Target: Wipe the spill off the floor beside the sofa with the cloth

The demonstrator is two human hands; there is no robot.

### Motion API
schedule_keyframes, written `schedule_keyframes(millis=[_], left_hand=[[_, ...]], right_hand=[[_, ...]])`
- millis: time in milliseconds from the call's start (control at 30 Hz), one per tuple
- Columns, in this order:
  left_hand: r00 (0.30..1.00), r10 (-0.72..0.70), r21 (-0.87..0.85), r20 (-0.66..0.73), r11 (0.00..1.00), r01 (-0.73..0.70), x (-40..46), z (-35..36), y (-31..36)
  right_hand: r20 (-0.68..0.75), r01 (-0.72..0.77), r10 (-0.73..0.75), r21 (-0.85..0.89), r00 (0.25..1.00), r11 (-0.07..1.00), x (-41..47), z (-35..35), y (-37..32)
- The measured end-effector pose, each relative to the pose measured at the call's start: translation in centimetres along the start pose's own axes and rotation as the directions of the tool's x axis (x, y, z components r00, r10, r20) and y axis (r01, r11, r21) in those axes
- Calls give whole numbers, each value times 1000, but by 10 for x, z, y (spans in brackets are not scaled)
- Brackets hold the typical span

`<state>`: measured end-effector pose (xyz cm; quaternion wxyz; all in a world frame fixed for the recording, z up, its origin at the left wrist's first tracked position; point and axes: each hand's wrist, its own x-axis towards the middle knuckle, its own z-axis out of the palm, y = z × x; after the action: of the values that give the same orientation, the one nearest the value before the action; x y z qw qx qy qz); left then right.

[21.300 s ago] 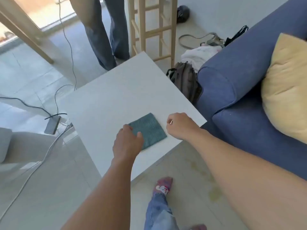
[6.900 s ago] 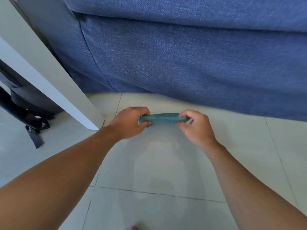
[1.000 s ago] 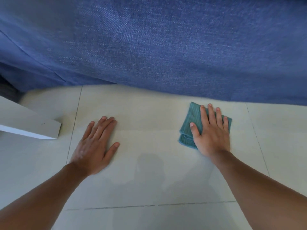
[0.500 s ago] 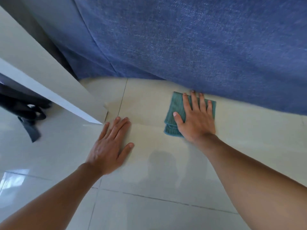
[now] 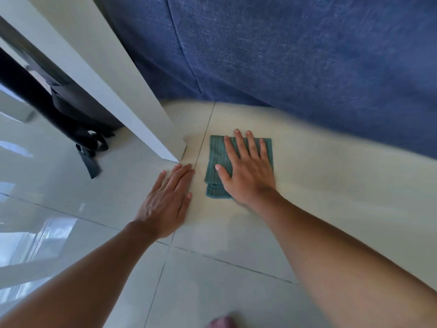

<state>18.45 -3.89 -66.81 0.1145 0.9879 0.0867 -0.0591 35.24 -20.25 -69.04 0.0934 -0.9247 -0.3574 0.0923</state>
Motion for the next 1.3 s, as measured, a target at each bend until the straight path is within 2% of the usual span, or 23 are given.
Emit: schedule_keyframes(millis=[300, 467, 633, 767, 933, 1100, 1200, 1300], left_hand=[[999, 30, 53, 40, 998, -32, 5, -13, 7], [990, 132, 97, 53, 986, -136, 18, -11, 28], [964, 254, 83, 81, 962, -260, 54, -7, 76], [941, 323, 68, 105, 941, -331, 82, -4, 113], [927, 344, 128, 148, 923, -362, 86, 7, 126], [935, 335, 93, 117, 934, -346, 85, 2, 121], [940, 327, 74, 98, 939, -335, 82, -3, 124], [924, 378, 44, 55, 924, -380, 81, -10, 132]], right_hand=[[18, 20, -22, 106, 1000, 994, -102, 16, -28], [17, 45, -45, 43, 999, 998, -136, 14, 17], [10, -155, 155, -17, 988, 988, -172, -6, 105], [-17, -367, 367, -57, 930, 928, -207, -26, 174], [-29, -473, 472, -66, 881, 879, -216, -30, 195], [-17, -455, 455, -71, 890, 888, -193, -30, 187], [-5, -386, 386, -38, 923, 922, -164, -29, 170], [31, -285, 286, -27, 958, 958, -146, -27, 148]])
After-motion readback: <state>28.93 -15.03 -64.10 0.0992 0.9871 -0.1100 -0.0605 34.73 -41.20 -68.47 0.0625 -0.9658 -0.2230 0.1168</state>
